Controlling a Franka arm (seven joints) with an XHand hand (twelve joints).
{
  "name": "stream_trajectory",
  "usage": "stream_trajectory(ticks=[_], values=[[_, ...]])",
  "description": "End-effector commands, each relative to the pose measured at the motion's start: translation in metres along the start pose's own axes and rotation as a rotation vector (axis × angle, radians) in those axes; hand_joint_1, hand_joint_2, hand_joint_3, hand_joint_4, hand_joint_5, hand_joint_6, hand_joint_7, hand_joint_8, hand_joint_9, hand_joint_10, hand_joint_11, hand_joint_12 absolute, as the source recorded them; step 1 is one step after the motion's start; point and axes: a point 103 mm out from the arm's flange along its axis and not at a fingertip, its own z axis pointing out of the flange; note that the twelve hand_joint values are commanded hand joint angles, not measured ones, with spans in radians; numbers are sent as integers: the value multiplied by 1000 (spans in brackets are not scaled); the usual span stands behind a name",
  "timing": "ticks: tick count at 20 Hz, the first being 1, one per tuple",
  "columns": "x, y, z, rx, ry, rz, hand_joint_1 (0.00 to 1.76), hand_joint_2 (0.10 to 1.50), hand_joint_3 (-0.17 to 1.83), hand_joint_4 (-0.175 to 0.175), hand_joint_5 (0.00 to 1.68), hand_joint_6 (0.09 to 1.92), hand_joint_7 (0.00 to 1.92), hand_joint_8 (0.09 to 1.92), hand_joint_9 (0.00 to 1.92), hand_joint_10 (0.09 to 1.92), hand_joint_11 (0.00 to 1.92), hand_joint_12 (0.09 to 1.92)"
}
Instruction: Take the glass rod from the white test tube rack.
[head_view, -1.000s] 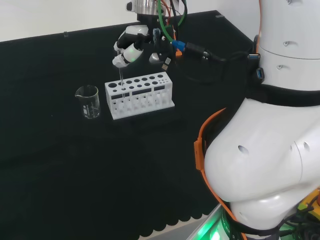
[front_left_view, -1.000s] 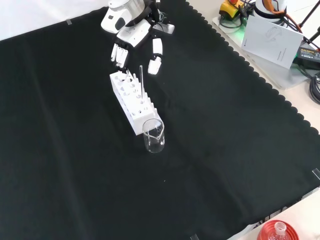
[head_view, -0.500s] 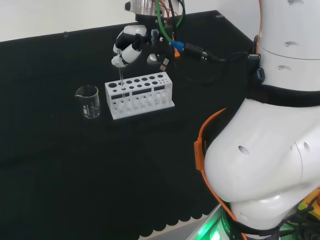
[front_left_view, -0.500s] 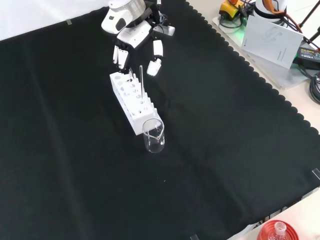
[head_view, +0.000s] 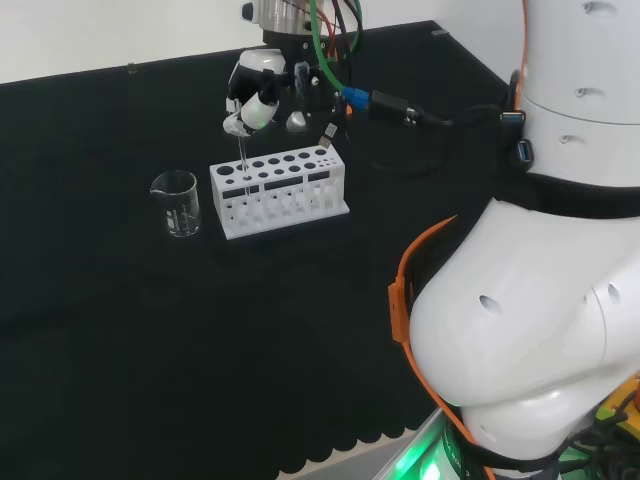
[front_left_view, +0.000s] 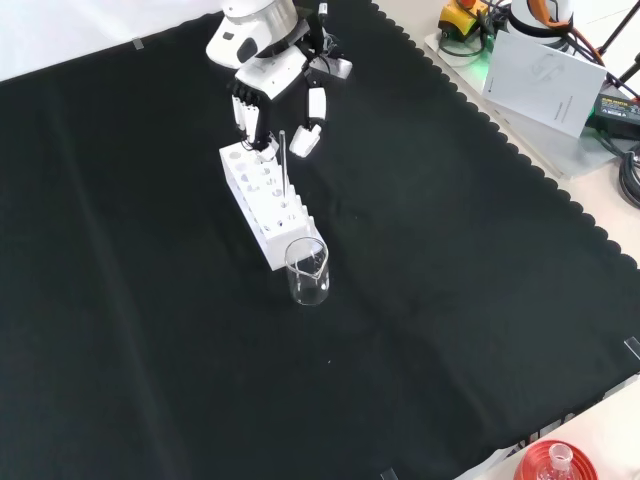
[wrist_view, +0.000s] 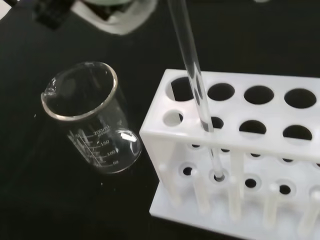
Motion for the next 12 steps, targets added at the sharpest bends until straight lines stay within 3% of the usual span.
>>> stream_trajectory(ticks=[1, 4, 11, 12], values=[[11, 4, -3, -35, -32, -7, 1114, 863, 414, -175, 977, 912, 1211, 615, 1349, 413, 1287, 925], [14, 7, -4, -40, -41, -15, 1156, 983, 214, -175, 1015, 947, 1253, 598, 1400, 360, 1353, 879], [17, 11, -5, -61, -64, -20, 1174, 998, 157, -175, 1057, 893, 1343, 572, 1469, 330, 1502, 731], [17, 12, -5, -68, -68, -20, 1216, 988, 149, -175, 1078, 851, 1286, 633, 1484, 331, 1504, 696]])
